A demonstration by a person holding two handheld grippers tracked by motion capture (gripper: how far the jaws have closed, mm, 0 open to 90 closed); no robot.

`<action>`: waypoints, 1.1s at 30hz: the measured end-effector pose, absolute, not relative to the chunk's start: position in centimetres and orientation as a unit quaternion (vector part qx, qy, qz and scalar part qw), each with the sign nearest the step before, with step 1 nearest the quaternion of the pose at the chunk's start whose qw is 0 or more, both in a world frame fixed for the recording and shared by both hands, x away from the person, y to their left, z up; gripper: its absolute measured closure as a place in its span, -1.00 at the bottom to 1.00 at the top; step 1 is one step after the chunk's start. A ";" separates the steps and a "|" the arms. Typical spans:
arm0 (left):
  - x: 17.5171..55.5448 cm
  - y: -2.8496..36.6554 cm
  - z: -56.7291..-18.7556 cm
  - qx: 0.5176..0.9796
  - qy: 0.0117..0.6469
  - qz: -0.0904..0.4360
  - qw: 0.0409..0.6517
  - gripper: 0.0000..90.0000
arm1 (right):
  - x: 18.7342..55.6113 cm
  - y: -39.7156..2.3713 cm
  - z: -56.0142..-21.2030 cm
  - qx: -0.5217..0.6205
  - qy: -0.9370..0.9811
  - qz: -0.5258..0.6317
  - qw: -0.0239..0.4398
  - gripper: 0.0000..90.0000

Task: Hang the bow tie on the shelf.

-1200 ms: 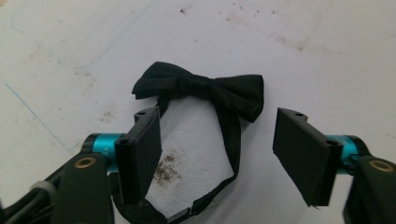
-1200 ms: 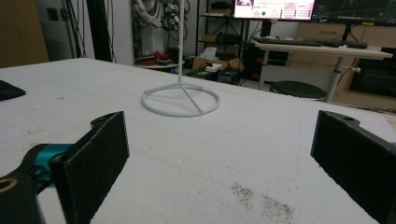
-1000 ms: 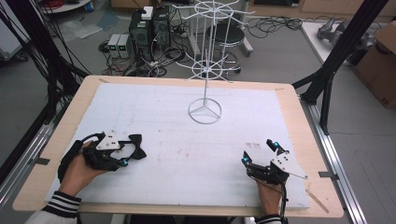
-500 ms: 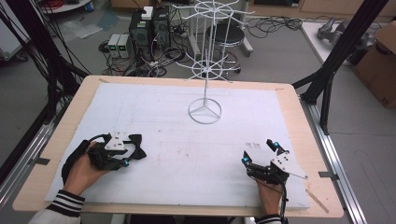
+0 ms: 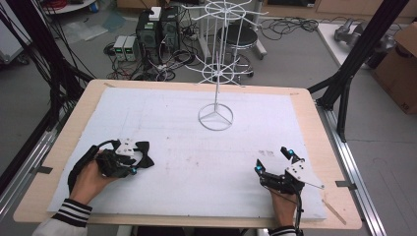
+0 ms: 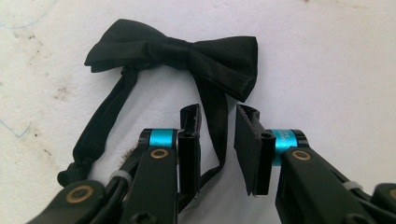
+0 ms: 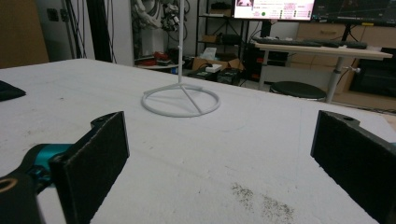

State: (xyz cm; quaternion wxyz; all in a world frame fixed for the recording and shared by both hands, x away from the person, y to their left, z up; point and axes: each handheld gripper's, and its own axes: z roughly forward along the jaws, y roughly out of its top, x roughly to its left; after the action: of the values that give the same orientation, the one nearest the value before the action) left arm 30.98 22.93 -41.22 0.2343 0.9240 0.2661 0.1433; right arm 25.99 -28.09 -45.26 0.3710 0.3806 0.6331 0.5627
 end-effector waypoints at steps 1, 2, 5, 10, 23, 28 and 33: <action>31.1 22.9 -41.3 0.924 0.271 0.141 0.230 0.59 | 26.0 -28.1 -45.3 0.380 0.634 0.563 0.371 -0.93; 31.2 22.9 -41.3 0.924 0.274 0.139 0.229 0.61 | 26.0 -28.1 -45.3 0.381 0.633 0.563 0.371 -0.93; 31.3 22.7 -41.4 0.924 0.279 0.134 0.223 0.61 | 26.0 -28.1 -45.3 0.382 0.633 0.562 0.370 -0.93; 31.6 22.6 -41.5 0.917 0.303 0.123 0.227 0.60 | 26.0 -28.1 -45.3 0.382 0.633 0.563 0.369 -0.93; 31.5 22.4 -41.5 0.918 0.303 0.125 0.223 0.59 | 26.0 -28.1 -45.3 0.383 0.633 0.563 0.369 -0.93; 31.5 22.3 -41.6 0.921 0.298 0.123 0.217 0.73 | 26.0 -28.1 -45.3 0.383 0.632 0.563 0.368 -0.93; 31.6 22.1 -41.6 0.923 0.296 0.118 0.216 0.84 | 26.0 -28.1 -45.3 0.383 0.632 0.563 0.368 -0.93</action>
State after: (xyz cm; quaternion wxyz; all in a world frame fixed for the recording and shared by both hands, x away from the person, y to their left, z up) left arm 31.57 22.14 -41.60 0.2163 0.9227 0.2965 0.1178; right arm 25.97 -28.10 -45.26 0.3684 0.3834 0.6323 0.5635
